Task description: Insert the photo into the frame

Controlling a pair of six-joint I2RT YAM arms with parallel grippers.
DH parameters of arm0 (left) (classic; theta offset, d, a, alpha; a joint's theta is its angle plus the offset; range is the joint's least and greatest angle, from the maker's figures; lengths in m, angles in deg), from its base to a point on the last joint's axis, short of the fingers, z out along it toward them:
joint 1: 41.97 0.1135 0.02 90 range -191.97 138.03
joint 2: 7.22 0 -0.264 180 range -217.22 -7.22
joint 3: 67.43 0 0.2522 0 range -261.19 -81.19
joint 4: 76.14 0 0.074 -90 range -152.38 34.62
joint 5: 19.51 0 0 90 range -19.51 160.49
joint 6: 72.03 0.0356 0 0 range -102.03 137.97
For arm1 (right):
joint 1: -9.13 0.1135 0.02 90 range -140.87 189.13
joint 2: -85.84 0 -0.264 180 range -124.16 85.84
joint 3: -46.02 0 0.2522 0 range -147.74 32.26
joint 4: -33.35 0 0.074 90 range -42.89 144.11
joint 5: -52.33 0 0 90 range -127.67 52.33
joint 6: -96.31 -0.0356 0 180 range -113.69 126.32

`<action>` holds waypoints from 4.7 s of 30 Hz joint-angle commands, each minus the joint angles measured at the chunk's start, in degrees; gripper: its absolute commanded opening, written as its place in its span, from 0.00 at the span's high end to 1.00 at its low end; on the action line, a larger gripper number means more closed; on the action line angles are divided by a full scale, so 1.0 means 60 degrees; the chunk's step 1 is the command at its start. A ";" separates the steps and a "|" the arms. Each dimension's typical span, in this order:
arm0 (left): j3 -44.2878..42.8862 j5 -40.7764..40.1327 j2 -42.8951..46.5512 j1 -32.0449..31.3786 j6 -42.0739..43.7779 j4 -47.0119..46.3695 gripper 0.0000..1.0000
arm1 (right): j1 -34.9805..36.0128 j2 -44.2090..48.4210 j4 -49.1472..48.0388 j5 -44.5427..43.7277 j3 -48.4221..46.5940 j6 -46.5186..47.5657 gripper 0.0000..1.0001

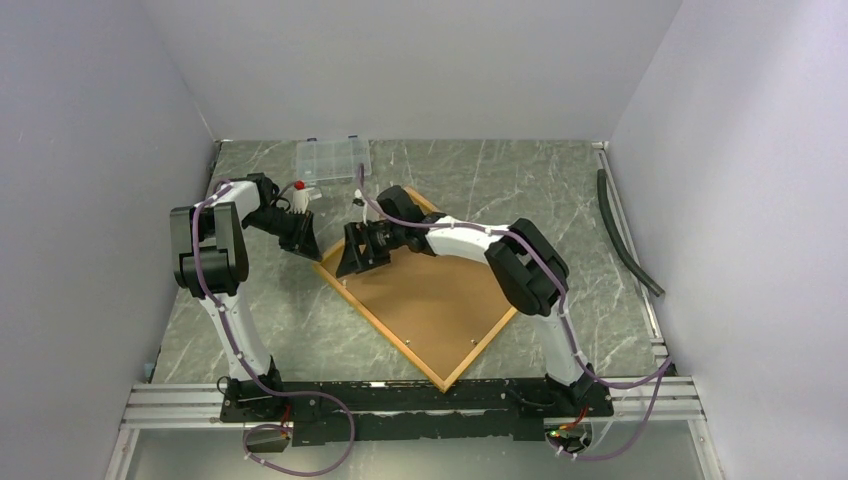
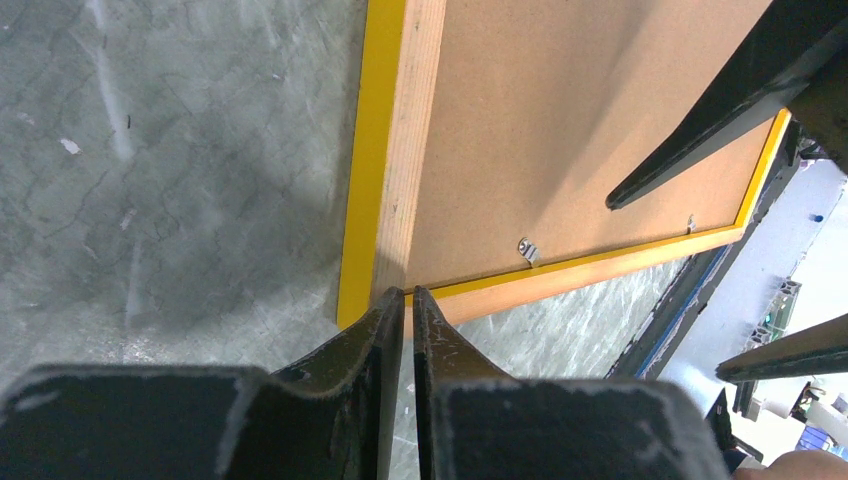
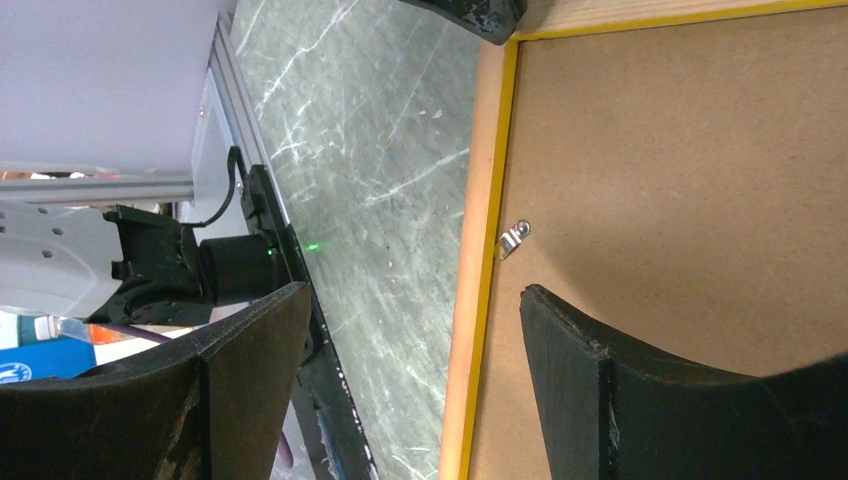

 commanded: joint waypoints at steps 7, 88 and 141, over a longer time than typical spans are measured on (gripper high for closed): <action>0.0199 -0.0357 0.0038 -0.0028 0.0128 -0.0323 0.84 | 0.0342 -0.0844 -0.0074 -0.0252 -0.0601 -0.0193 0.20; 0.1225 -0.0659 0.0535 -0.1506 0.1438 0.1264 0.81 | -0.5771 0.5584 0.2744 -0.3958 0.5424 -0.1046 0.00; 0.1079 0.1521 -0.0621 -0.0054 -0.1818 -0.0781 0.82 | -0.0306 -0.2056 0.1771 0.0385 -0.4009 0.1373 0.12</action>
